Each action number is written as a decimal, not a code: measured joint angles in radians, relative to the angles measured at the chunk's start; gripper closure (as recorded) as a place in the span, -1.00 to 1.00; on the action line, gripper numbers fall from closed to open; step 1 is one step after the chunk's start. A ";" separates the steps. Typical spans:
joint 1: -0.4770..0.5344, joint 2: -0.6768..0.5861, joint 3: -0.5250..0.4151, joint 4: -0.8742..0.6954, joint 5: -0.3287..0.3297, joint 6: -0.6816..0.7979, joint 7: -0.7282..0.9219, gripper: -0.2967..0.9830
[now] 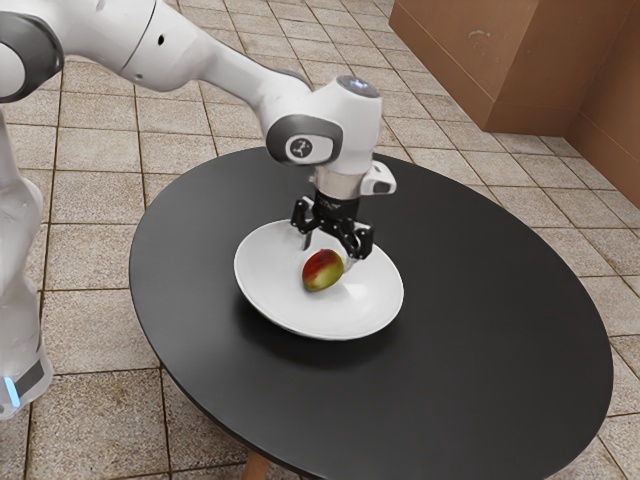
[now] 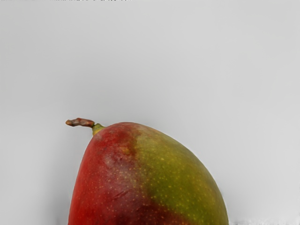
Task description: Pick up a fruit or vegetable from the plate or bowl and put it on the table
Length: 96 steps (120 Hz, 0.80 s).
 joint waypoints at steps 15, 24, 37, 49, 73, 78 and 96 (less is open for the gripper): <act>0.008 0.021 0.001 0.000 -0.019 0.009 0.025 -0.54; 0.011 0.031 0.001 0.000 -0.028 0.012 0.038 -0.54; 0.010 0.045 0.001 0.002 -0.035 0.015 0.053 -0.53; 0.009 0.066 0.001 0.007 -0.038 0.017 0.065 -0.52; 0.010 0.087 0.001 0.010 -0.046 0.023 0.079 -0.27; 0.010 0.086 0.001 0.011 -0.044 0.023 0.078 -0.17; 0.009 0.082 0.001 0.013 -0.034 0.024 0.066 -0.07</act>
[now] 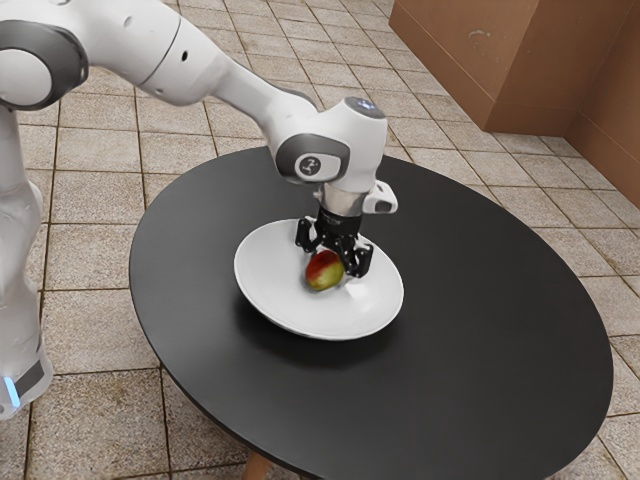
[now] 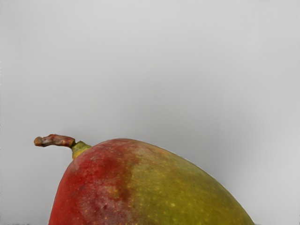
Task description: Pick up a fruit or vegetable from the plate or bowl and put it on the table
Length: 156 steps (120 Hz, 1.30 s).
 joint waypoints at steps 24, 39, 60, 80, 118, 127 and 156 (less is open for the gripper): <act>-0.004 -0.049 0.002 0.018 0.008 0.000 -0.022 -0.05; 0.061 -0.079 0.008 0.046 0.027 -0.001 -0.032 -0.06; 0.239 -0.079 0.036 0.075 0.036 -0.003 -0.041 -0.07; 0.310 -0.082 0.072 0.084 0.037 -0.005 -0.045 -0.07; 0.288 -0.082 0.087 0.116 0.023 -0.004 -0.034 -0.48; 0.208 -0.080 0.080 0.145 0.022 -0.003 -0.033 -0.51; 0.004 -0.083 -0.143 0.288 0.018 -0.002 -0.032 -0.53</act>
